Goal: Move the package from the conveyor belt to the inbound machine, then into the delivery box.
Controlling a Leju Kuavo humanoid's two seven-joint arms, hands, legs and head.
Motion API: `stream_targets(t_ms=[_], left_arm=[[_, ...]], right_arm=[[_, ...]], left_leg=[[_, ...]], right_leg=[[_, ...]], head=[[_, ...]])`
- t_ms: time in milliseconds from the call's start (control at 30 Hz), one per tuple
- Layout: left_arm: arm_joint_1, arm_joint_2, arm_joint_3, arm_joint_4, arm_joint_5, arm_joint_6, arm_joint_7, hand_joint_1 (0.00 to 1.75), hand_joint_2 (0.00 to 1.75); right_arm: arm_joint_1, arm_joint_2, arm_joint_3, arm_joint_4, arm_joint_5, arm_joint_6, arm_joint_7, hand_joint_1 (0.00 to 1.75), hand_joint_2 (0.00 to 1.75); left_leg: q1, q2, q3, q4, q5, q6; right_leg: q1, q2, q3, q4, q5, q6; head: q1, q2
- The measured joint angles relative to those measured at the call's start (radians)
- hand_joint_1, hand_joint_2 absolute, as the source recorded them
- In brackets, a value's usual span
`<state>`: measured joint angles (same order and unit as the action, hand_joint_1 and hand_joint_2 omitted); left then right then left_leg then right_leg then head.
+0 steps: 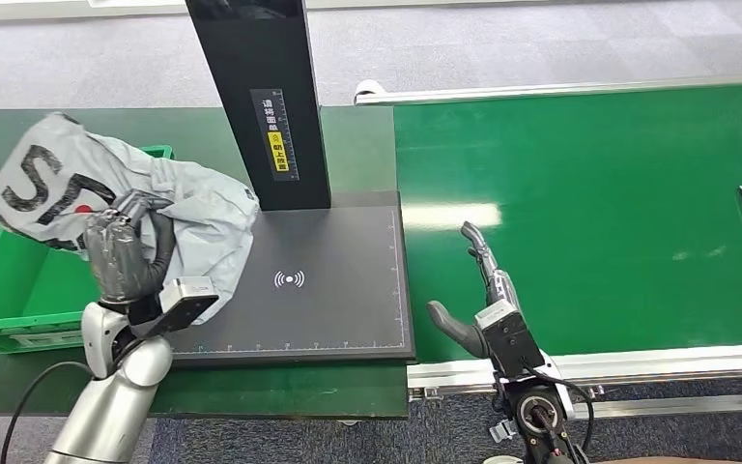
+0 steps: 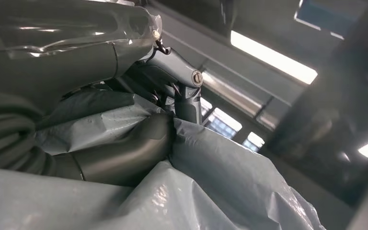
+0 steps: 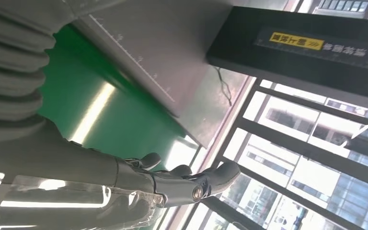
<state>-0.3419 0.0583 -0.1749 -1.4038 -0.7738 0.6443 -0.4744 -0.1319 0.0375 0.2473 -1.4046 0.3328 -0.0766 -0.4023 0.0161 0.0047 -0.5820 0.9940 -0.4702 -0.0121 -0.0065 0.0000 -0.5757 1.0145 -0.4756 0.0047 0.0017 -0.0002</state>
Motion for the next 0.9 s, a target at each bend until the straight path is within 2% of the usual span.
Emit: stream_targets(t_ms=[100, 333, 600, 900], left_arm=[[-0.019, 0.013, 0.056, 0.009, -0.022, 0.004, 0.034, 1.75, 1.75], [-0.126, 0.052, 0.165, 0.176, -0.020, 0.002, 0.061, 1.75, 1.75], [-0.330, 0.132, 0.257, 0.537, -0.098, 0.014, 0.105, 1.75, 1.75], [-0.477, 0.209, 0.306, 0.782, -0.297, 0.017, 0.278, 1.75, 1.75]], right_arm=[[0.012, 0.000, -0.010, 0.000, 0.006, 0.002, 0.004, 0.00, 1.75], [0.021, 0.003, -0.018, 0.000, 0.015, 0.011, 0.016, 0.00, 1.75], [0.006, 0.016, -0.018, 0.002, 0.020, 0.042, 0.019, 0.00, 1.75], [-0.020, 0.027, -0.013, 0.020, 0.016, 0.053, 0.019, 0.00, 1.75]], left_leg=[[0.000, 0.000, 0.000, 0.000, 0.000, 0.000], [0.001, 0.001, 0.001, 0.000, 0.001, -0.001], [0.001, 0.001, 0.000, 0.000, 0.002, -0.002], [0.001, 0.001, 0.000, 0.000, 0.002, -0.002]], right_leg=[[0.000, 0.000, 0.000, 0.000, 0.000, 0.000], [0.000, 0.000, 0.000, 0.001, 0.001, -0.001], [0.000, 0.000, 0.000, 0.001, 0.001, -0.001], [0.000, 0.000, -0.001, 0.002, 0.001, -0.001]], head=[[0.000, 0.000], [0.000, 0.000], [0.000, 0.000], [0.000, 0.000]])
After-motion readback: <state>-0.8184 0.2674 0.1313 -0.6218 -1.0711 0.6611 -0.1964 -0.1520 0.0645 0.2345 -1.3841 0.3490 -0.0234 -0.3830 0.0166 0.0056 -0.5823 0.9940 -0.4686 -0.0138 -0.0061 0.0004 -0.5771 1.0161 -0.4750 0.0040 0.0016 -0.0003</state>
